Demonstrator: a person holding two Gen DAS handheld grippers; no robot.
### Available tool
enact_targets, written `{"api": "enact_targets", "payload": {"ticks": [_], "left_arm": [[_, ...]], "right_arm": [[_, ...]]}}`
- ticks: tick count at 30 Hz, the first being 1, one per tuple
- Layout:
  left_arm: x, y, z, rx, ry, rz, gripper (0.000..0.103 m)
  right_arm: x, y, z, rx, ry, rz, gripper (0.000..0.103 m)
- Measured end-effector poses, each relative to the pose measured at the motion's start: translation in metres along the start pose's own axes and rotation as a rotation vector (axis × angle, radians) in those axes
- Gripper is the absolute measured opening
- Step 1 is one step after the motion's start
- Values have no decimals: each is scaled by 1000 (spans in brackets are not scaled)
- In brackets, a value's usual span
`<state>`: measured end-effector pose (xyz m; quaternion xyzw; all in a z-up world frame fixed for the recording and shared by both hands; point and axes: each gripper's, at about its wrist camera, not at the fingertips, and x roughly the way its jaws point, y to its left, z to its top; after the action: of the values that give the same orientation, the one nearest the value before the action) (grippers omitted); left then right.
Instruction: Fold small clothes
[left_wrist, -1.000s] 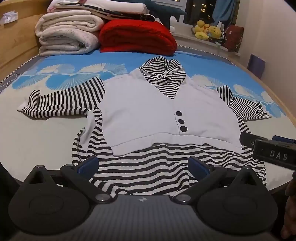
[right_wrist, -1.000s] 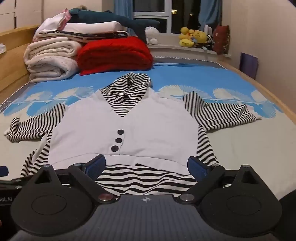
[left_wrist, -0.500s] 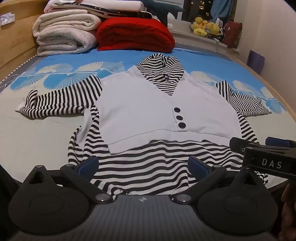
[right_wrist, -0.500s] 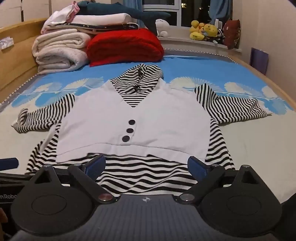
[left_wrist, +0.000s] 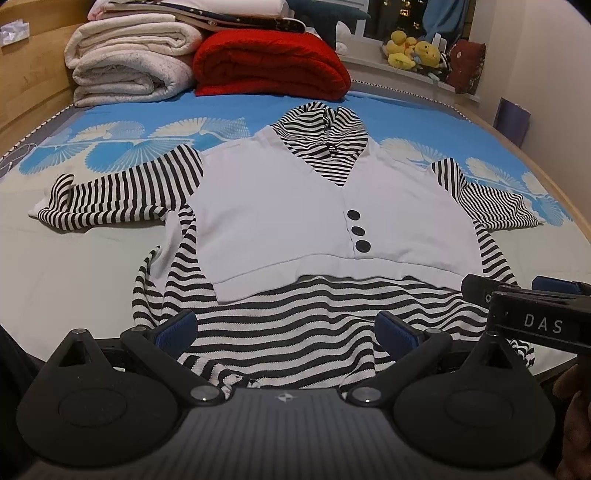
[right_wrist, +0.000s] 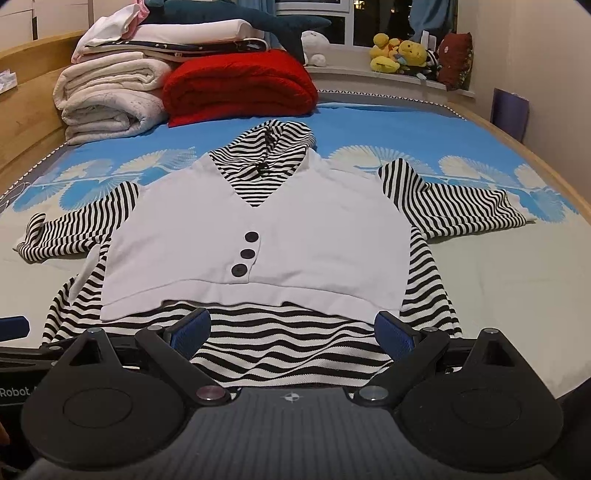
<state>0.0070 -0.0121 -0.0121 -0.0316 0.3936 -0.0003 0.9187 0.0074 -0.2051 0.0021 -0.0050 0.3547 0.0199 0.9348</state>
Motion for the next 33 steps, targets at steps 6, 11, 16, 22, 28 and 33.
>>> {"api": "enact_targets", "payload": {"ticks": [6,11,16,22,28,33], "left_arm": [[1,1,0,-3,6,-1,102],[0,-1,0,-5,6,0,102],[-1,-1,0,-7,8,-4,102],[0,-1,0,-11,10,-5,102],[0,-2,1,-12,12,-7,102],[0,-1,0,-11,10,-5,102]], "right_arm": [[-1,2,1,-3,0,-3,95],[-2,4,1,-14,-11,-9,95],[-3,9,0,-42,-18,-3,95],[-2,10,0,-44,-21,-2,94],[-2,10,1,-38,-19,-1,94],[-2,10,0,-40,-14,-2,94]]}}
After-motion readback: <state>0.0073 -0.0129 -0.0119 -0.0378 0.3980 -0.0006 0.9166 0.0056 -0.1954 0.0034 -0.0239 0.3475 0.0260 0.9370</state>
